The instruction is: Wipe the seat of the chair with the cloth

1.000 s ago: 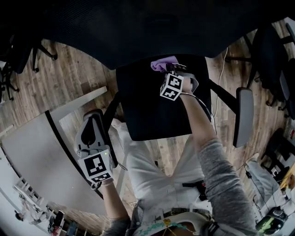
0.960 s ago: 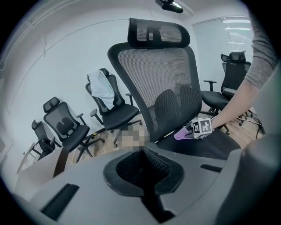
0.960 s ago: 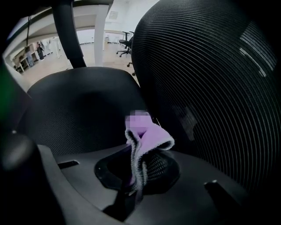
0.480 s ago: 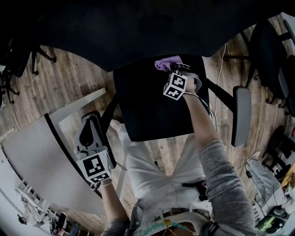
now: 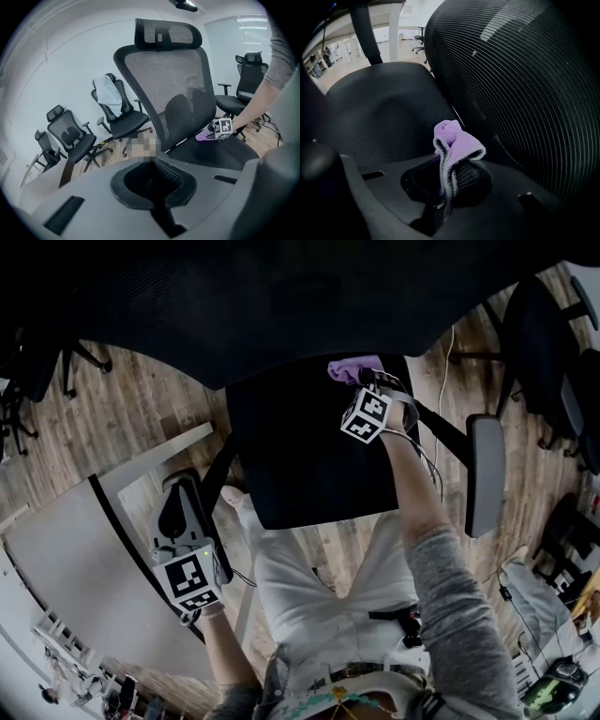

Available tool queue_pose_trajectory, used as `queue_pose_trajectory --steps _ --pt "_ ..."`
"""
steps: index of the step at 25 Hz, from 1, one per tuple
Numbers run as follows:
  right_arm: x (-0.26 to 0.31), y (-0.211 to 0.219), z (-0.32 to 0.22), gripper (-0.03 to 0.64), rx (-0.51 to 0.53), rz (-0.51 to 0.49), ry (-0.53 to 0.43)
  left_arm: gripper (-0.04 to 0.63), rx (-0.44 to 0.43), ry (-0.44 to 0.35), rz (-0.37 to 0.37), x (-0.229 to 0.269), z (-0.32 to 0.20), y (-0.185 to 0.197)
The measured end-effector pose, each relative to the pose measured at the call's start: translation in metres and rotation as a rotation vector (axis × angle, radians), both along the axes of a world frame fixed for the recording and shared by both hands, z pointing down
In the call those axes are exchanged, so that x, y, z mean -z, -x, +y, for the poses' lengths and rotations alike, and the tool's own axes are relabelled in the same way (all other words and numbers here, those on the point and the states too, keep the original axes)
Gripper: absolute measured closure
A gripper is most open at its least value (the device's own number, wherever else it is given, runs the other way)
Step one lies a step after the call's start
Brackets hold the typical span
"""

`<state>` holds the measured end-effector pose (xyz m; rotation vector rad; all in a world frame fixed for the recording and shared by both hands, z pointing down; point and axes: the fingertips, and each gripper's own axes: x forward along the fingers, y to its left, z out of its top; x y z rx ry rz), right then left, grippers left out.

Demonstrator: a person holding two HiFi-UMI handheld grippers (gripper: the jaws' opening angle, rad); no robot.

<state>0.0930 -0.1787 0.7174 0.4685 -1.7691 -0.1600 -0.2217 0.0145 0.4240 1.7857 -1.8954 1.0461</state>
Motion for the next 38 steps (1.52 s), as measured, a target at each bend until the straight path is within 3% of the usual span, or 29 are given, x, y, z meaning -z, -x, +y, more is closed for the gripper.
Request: queue_pose_trajectory --steps 19,24,31,35,38 --pt "0.015 -0.060 -0.011 0.569 -0.174 -0.015 -0.001 0.588 0.003 0.007 -0.013 0.001 -0.003 -0.004" --pt "0.016 -0.076 -0.015 0.569 -0.296 -0.081 0.007 0.588 0.005 0.007 -0.005 0.001 -0.005 -0.007" --pt "0.014 -0.074 -0.015 0.569 -0.323 -0.098 0.022 0.588 0.000 0.000 -0.010 -0.001 -0.004 -0.004" --pt "0.017 -0.077 -0.016 0.569 -0.372 -0.178 0.042 0.588 -0.002 0.004 -0.011 -0.001 -0.003 -0.005" --pt "0.031 -0.073 -0.018 0.569 -0.353 -0.215 -0.005 0.588 -0.003 0.003 -0.007 -0.001 -0.003 -0.005"
